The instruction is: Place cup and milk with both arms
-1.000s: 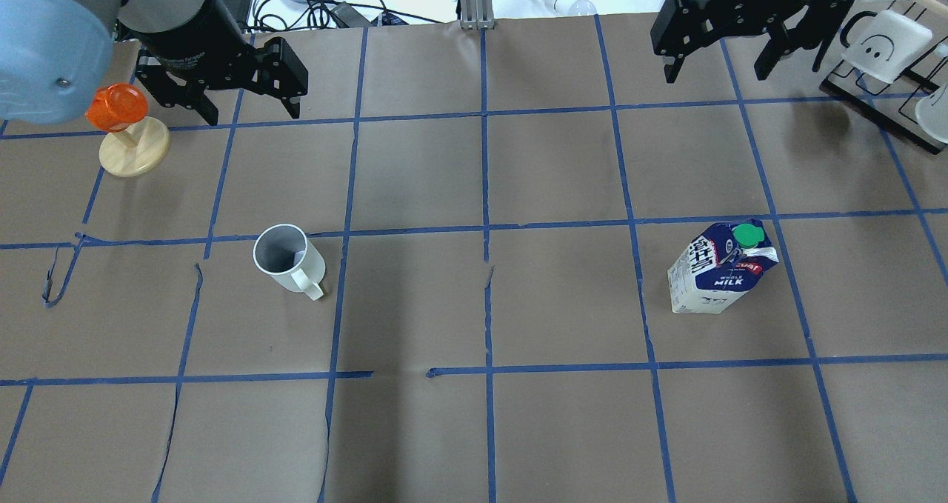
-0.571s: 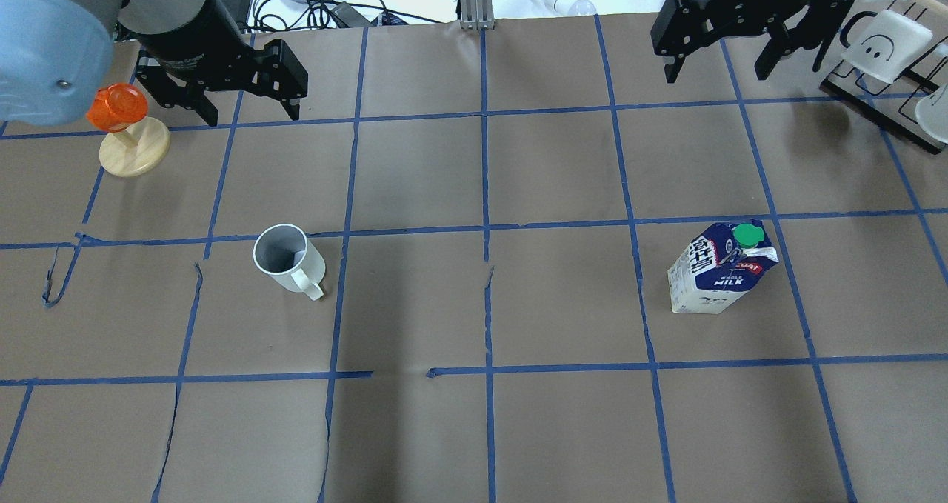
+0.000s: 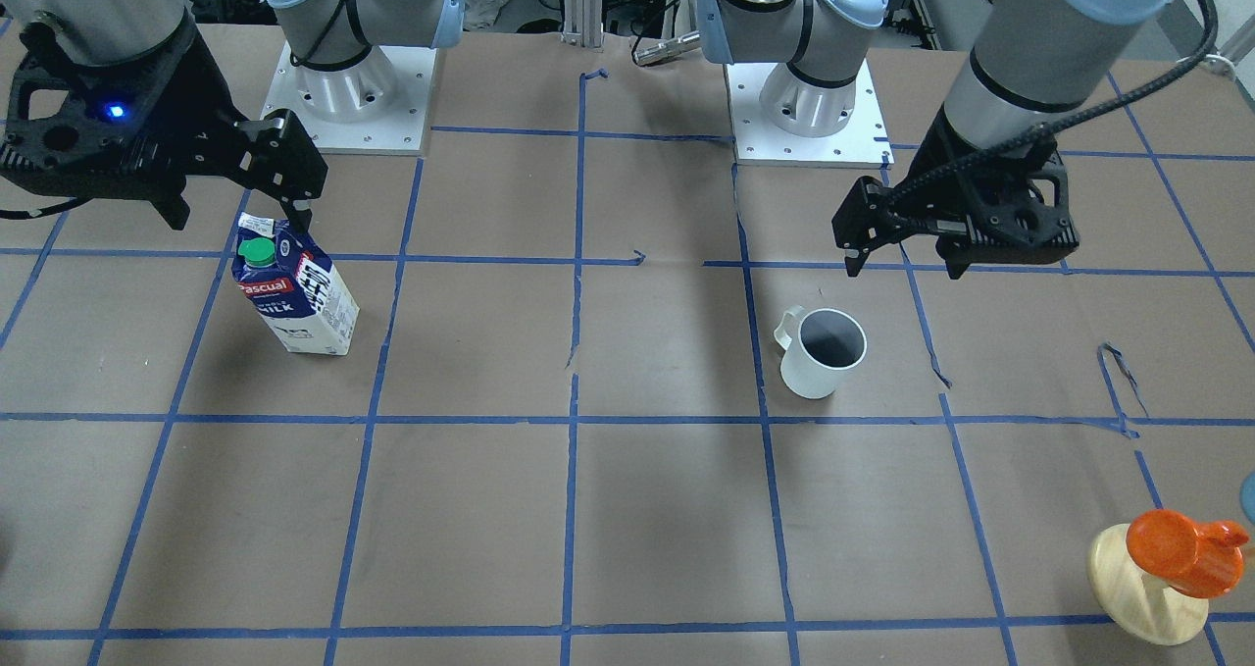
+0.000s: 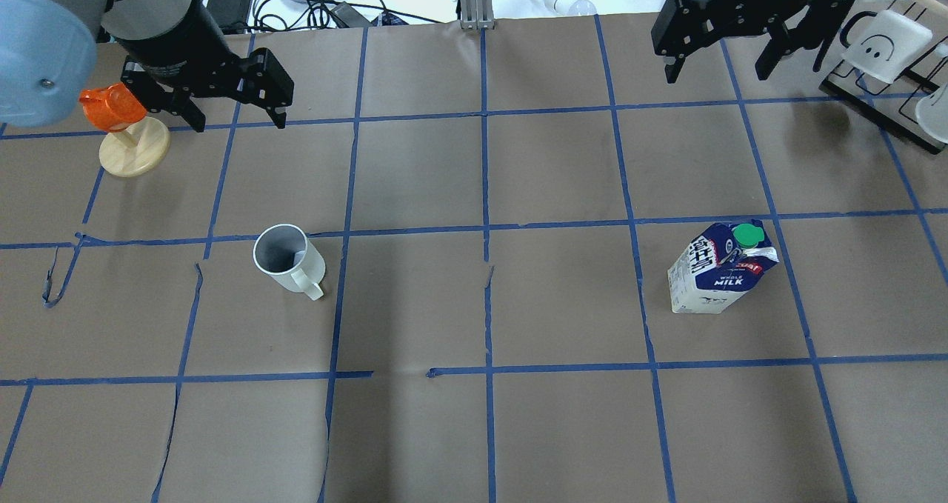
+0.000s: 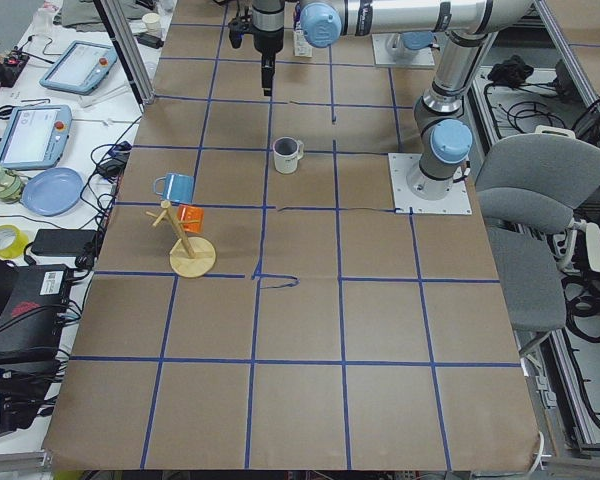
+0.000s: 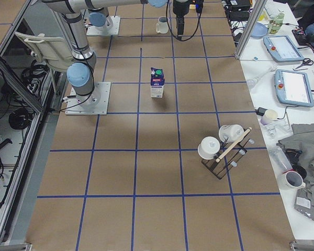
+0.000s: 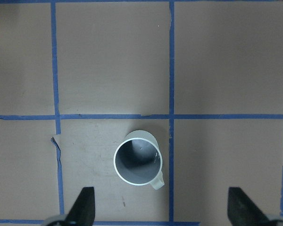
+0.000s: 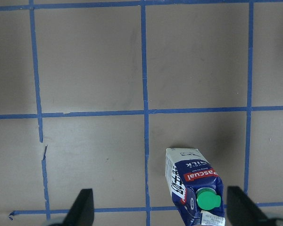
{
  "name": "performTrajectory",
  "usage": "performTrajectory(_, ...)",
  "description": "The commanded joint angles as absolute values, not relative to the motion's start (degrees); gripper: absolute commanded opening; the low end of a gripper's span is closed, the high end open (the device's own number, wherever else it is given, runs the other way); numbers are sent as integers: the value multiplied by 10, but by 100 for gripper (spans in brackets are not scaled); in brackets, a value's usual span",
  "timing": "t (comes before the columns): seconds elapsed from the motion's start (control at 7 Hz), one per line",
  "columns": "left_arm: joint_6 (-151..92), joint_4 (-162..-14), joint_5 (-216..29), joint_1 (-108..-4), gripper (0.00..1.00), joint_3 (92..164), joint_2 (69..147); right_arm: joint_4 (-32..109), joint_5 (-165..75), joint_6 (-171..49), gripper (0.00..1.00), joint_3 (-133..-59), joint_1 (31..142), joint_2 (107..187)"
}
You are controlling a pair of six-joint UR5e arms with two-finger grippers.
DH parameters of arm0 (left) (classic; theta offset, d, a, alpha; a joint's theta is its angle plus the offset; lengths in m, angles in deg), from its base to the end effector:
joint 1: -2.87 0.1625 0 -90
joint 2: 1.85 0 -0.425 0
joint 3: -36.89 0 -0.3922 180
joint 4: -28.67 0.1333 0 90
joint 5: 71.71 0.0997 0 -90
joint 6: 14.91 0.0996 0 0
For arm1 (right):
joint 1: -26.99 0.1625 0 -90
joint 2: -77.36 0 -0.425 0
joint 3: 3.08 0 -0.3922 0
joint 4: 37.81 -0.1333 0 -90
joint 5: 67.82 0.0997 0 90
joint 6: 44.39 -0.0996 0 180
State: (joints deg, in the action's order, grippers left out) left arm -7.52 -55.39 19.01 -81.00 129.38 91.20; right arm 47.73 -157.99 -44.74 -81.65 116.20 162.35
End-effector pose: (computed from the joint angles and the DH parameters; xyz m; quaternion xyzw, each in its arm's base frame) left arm -0.0765 -0.5245 0.4501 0.0110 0.9999 -0.0027 0.0067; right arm 0.1257 -0.5317 0.5336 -0.0100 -0.9998 0.0171 0.0015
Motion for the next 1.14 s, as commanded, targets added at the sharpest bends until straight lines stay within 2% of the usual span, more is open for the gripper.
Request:
performTrajectory(0.0,-44,-480,189,-790,100,1381,925,477,-1580,-447,100,-816,1162,1623)
performTrajectory(0.29,-43,-388,191,-764,100,1495,925,477,-1581,-447,100,-817,1162,1623)
performTrajectory(0.43,-41,-337,193,-754,100,1530,932,477,-1581,-447,100,-817,1162,1623)
performTrajectory(0.86,-27,-322,190,-754,98,1536,976,477,-1581,-447,100,-817,1162,1623)
performTrajectory(1.0,-23,-303,189,-754,81,1535,985,477,-1581,-447,100,-817,1162,1623)
